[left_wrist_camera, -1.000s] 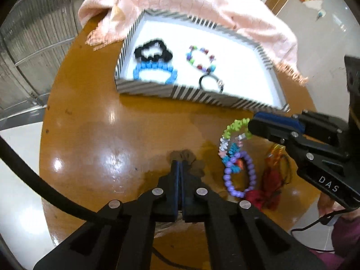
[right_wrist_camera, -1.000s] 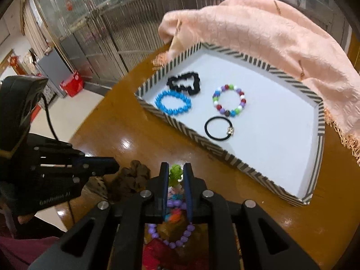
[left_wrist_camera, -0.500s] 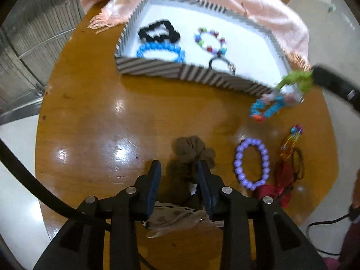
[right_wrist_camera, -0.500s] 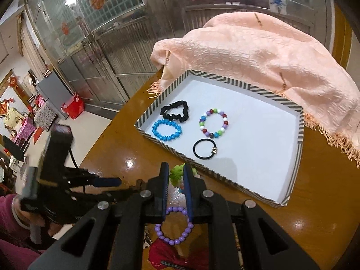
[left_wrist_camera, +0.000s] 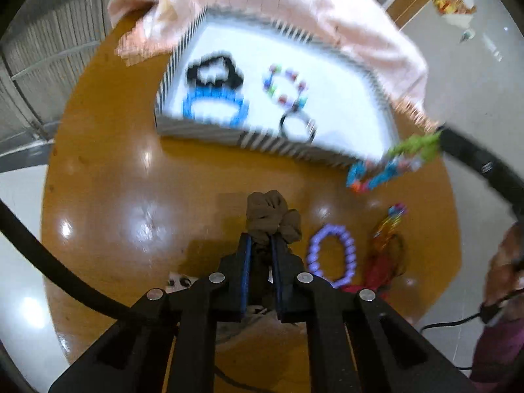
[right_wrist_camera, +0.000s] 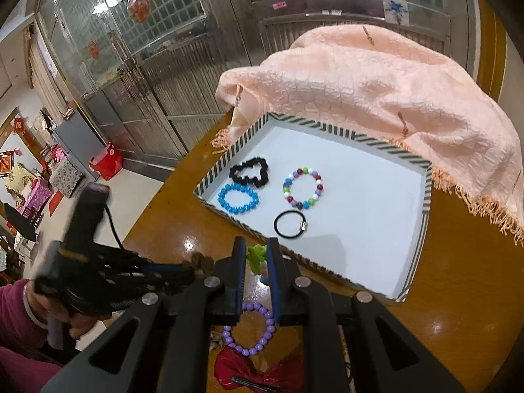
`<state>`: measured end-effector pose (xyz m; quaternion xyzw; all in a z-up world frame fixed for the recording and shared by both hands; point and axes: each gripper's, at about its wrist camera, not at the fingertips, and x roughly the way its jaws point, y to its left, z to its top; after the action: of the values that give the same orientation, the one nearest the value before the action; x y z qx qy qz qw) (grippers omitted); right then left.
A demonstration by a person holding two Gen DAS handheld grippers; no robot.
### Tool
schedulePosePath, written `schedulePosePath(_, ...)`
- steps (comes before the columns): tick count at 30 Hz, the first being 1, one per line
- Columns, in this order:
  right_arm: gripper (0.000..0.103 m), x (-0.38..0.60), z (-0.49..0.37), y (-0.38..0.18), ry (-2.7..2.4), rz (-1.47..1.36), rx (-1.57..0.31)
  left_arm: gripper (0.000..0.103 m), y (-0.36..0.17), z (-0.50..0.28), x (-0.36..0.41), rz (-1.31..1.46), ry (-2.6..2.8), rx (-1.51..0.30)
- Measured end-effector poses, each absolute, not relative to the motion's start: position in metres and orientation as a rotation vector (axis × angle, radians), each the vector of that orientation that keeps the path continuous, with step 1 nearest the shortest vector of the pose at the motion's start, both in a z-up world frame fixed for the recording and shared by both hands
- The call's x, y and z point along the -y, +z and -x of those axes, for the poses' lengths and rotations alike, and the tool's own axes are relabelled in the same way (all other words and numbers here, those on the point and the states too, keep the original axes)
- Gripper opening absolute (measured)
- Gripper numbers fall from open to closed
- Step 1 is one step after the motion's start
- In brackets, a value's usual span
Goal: Organize jewelry
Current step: 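Carry both held items into the tray and open both tools to release them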
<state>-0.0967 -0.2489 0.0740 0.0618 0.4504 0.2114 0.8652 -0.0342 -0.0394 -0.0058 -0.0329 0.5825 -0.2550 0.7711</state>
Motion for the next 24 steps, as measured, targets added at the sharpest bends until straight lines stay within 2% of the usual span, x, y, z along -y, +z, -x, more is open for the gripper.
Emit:
schedulePosePath(15,0.013,0.259,0.074,0.096,0.423,-0.114,-0.892,0.002,0.066,0.007,0.044,0.056,-0.567,-1.103)
schedulePosePath(24,0.013,0.270,0.048,0.083,0.378,-0.104,-0.923,0.002,0.080,-0.023,0.076,0.005,-0.559,-1.056)
